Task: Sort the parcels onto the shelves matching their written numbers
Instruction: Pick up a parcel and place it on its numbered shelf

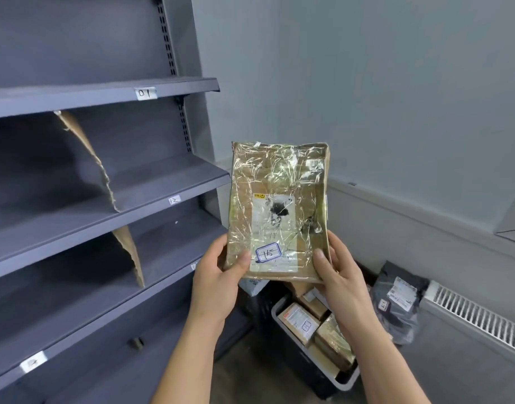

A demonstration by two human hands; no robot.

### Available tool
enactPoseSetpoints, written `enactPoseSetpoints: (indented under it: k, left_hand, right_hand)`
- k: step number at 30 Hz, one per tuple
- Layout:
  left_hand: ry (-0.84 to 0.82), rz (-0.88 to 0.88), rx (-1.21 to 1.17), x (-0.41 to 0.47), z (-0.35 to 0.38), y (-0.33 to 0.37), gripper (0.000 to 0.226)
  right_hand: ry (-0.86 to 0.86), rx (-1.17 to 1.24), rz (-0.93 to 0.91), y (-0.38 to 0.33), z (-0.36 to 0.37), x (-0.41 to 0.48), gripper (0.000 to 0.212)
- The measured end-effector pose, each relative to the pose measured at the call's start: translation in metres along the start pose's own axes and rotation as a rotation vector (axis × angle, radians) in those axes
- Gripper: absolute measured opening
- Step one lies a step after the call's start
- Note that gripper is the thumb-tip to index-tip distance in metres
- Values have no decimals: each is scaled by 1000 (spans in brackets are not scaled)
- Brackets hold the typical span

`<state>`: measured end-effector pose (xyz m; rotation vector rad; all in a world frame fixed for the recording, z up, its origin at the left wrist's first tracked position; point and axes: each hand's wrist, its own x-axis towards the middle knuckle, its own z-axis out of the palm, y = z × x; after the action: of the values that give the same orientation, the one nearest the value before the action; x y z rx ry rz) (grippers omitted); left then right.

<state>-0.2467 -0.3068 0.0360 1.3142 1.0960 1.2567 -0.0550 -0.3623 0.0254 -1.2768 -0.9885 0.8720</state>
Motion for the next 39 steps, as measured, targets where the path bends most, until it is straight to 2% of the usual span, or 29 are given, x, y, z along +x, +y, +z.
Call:
enactPoseSetpoints:
  k: [18,25,32,39]
  left_hand:
    - [219,-62,42,-99,-111,1,37]
    - [314,-67,50,-130,-124,10,38]
    - [487,-46,44,-163,-116,18,35]
    - [597,-86,85,-204,-108,14,32]
  right_hand:
    - [-200,28,29,12,85,-81,43]
    - [-313,67,41,11,96,-93,48]
    - [-491,84,18,5,99,-91,39]
    - [-655,71,67,26,101,-101,43]
